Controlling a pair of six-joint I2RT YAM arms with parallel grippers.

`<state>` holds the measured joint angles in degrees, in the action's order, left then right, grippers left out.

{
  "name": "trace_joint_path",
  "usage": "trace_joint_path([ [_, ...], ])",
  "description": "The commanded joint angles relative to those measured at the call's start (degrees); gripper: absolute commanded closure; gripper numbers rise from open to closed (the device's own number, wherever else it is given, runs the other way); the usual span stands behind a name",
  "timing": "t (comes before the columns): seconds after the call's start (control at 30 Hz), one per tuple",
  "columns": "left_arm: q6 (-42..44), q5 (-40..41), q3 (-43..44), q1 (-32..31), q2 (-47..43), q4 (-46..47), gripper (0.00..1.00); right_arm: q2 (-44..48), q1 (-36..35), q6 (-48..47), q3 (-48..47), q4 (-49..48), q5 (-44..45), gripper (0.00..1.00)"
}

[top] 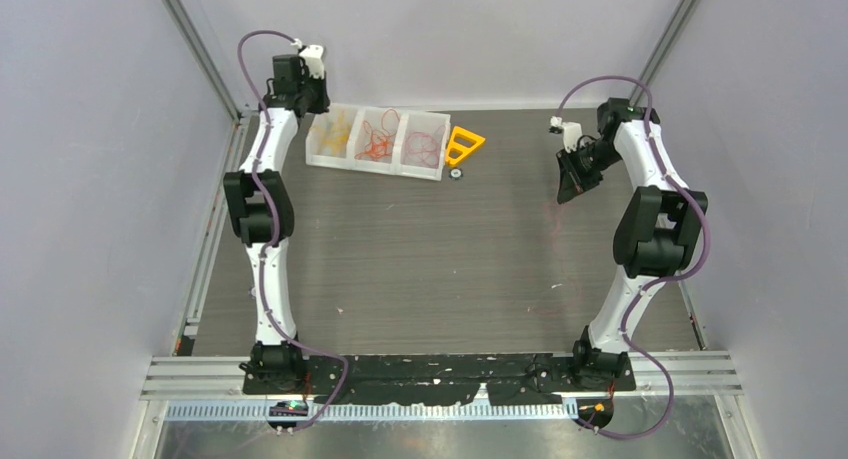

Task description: Untangle the cables

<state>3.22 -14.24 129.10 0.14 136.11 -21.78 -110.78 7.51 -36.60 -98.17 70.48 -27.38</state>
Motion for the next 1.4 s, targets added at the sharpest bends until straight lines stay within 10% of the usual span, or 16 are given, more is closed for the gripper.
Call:
trace_joint_path([
  [0.0,0.2,3.0,4.1,0.4,2.0,-3.0,0.94,2.5,-2.1,1.6,-1.5,1.3,-2.5,0.95],
  [0.2,-1.0,-3.4,1.2,0.4,-0.7,-2.7,0.50,3.2,-4.6,2.4,-2.4,1.1,-4.8,0.95],
  [0.37,-1.3,-7.8,-0.5,0.4,-6.4,0.5,0.34,2.7,-6.9,2.8,-3.6,1.1,-5.2,0.95],
  [0.53,7.3,-13.7,1.0,2.2,-11.8,-7.6,0.28,2.2,-7.5,2.8,-4.4,1.1,-5.3,0.95],
  [0.87,52.8,-26.9,-6.0,4.2,-17.3,-40.1,0.34,2.4,-7.5,2.7,-4.2,1.2,-5.3,0.95],
  [1.37,66.7,-15.5,-16.1,-2.9,-12.3,-25.2,0.39,2.4,-7.5,2.8,-3.5,1.1,-4.1,0.95],
])
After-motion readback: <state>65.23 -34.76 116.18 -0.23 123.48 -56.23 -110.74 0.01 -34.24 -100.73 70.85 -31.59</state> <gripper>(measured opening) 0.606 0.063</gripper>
